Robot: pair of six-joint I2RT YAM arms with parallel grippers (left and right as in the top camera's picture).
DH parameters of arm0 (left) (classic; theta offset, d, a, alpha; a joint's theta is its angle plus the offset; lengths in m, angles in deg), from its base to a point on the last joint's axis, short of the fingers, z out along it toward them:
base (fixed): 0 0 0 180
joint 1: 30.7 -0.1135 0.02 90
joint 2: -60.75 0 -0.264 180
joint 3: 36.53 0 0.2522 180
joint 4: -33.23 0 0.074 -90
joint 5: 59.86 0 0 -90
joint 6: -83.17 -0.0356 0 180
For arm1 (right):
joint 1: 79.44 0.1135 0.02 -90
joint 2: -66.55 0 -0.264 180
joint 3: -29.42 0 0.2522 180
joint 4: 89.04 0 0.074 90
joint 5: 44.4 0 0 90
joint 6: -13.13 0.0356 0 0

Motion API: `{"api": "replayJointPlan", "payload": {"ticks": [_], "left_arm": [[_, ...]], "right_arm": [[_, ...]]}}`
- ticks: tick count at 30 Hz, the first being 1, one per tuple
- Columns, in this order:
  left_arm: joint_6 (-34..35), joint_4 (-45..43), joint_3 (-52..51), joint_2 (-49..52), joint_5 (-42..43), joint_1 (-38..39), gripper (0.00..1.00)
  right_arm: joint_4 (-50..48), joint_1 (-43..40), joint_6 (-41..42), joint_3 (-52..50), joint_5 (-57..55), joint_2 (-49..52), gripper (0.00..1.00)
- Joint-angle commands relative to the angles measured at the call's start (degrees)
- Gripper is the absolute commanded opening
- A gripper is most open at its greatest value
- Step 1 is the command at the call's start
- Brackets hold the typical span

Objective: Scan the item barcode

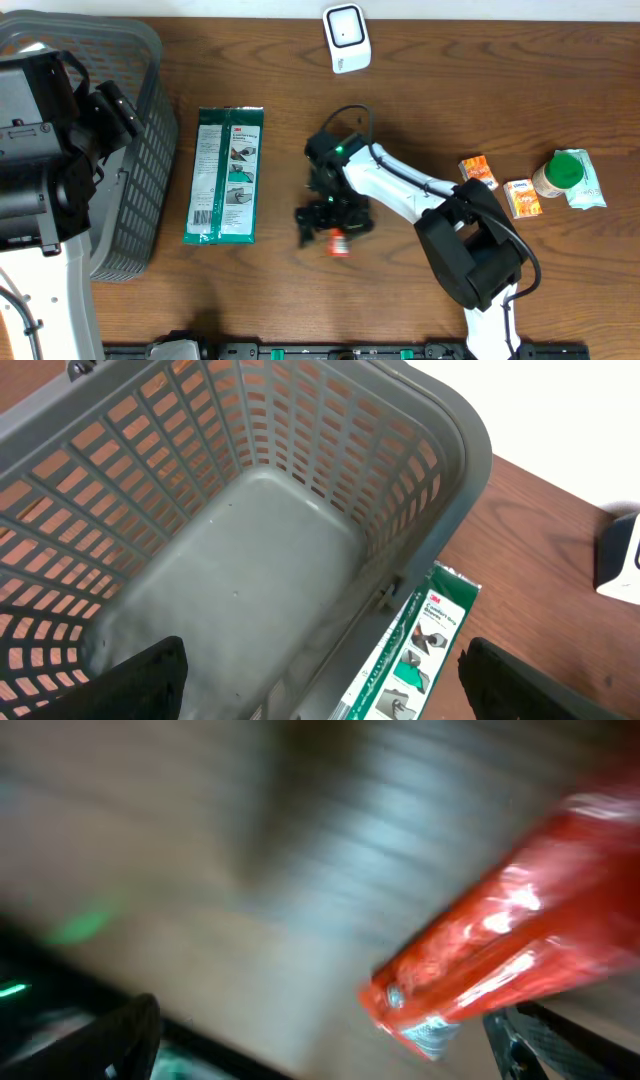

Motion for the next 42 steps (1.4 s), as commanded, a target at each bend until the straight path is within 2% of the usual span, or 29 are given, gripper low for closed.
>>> {"api": "replayJointPlan", "payload": {"ticks": [1,6,13,17,21,25,27,30,35,40,42], "left_arm": [[0.09,0.0,0.39,-0.04,-0.52,-0.24,0.88],[0.09,0.0,0.39,-0.04,-0.5,-0.24,0.88],[0.09,0.0,0.39,-0.04,-0.5,-0.24,0.88],[0.09,0.0,0.39,-0.04,-0.5,-0.24,0.88],[0.09,0.0,0.39,-0.04,-0.52,-0.24,0.88],[0.09,0.0,0.39,-0.04,-0.5,-0.24,0.88],[0.09,0.0,0.39,-0.04,-0.52,-0.24,0.88],[0.09,0.0,0.39,-0.04,-0.5,-0.24,0.88],[0.09,0.0,0.39,-0.04,-0.52,-0.24,0.88],[0.09,0.0,0.39,-0.04,-0.52,-0.24,0.88],[0.09,0.0,0.39,-0.04,-0.52,-0.24,0.88]], "right_arm": [[-6.23,1.27,4.48,-1.25,20.39,1.64,0.99],[-13.35,0.11,9.35,-1.25,23.93,1.62,0.99],[-11.43,-1.46,6.49,-0.98,28.92,-2.51,0.99],[-11.63,-2.01,1.16,0.42,21.57,-8.92,0.99],[-12.85,-3.04,-10.14,0.85,12.02,-14.86,0.99],[-14.34,-4.04,-13.09,0.85,2.4,-18.56,0.99],[-14.67,-4.24,-9.94,0.85,-2.43,-18.95,0.99],[-14.34,-4.2,3.21,0.28,-14.8,-18.27,0.99],[-15.82,-3.28,17.94,-0.76,-18.16,-16.5,0.99],[-17.75,-1.57,26.71,-1.7,-18.45,-14.14,0.99],[-18.14,-1.18,25.05,-1.7,-19.65,-13.57,0.99]]}}
